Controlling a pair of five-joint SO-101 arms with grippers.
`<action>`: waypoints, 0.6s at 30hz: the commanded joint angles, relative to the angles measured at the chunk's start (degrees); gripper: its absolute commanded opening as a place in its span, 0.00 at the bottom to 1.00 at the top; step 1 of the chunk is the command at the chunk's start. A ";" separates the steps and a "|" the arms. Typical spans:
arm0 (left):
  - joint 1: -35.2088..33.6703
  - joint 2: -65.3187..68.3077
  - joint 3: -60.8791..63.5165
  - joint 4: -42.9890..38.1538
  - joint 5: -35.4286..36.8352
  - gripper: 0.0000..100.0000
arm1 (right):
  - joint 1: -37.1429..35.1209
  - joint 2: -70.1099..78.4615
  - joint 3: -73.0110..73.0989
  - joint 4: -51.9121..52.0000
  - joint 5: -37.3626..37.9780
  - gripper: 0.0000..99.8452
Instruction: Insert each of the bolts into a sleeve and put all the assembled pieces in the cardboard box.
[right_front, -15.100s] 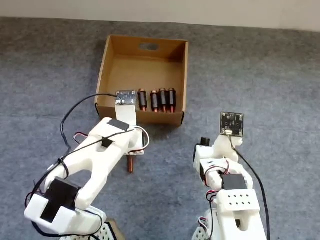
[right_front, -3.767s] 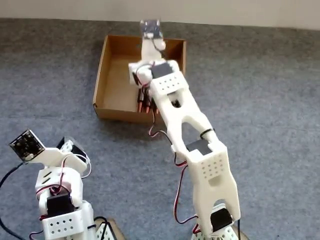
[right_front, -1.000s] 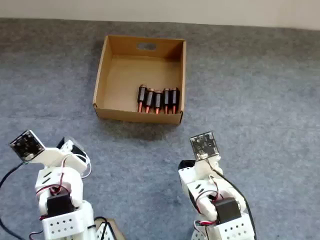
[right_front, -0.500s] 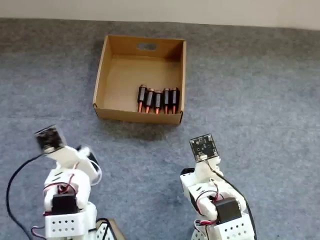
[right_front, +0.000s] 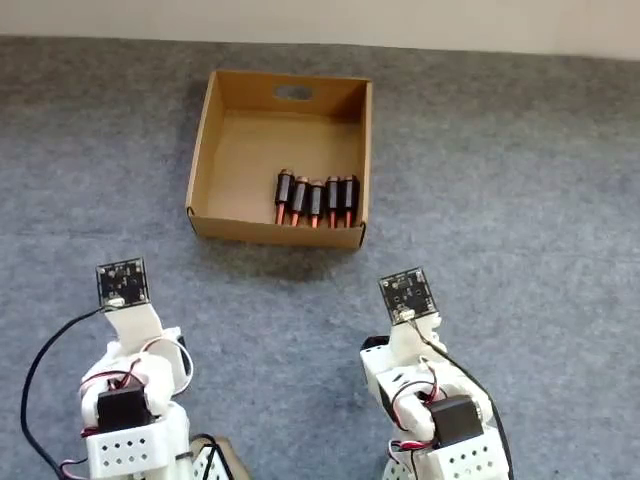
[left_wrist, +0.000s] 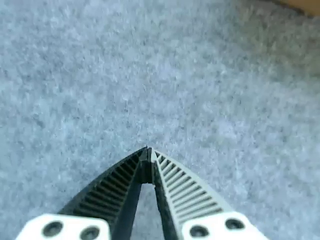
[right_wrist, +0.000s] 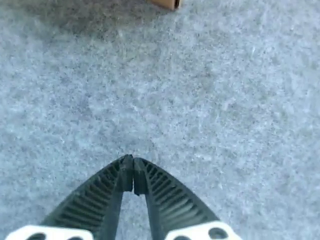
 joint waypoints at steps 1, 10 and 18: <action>-0.75 -0.48 1.01 1.05 -0.35 0.01 | 0.48 -0.40 8.04 0.31 0.53 0.01; 4.18 -0.48 1.01 -0.26 1.41 0.01 | 0.48 -0.40 8.04 0.31 0.53 0.01; 6.11 -0.48 1.01 2.02 6.24 0.01 | 0.48 -0.66 8.04 0.31 0.53 0.01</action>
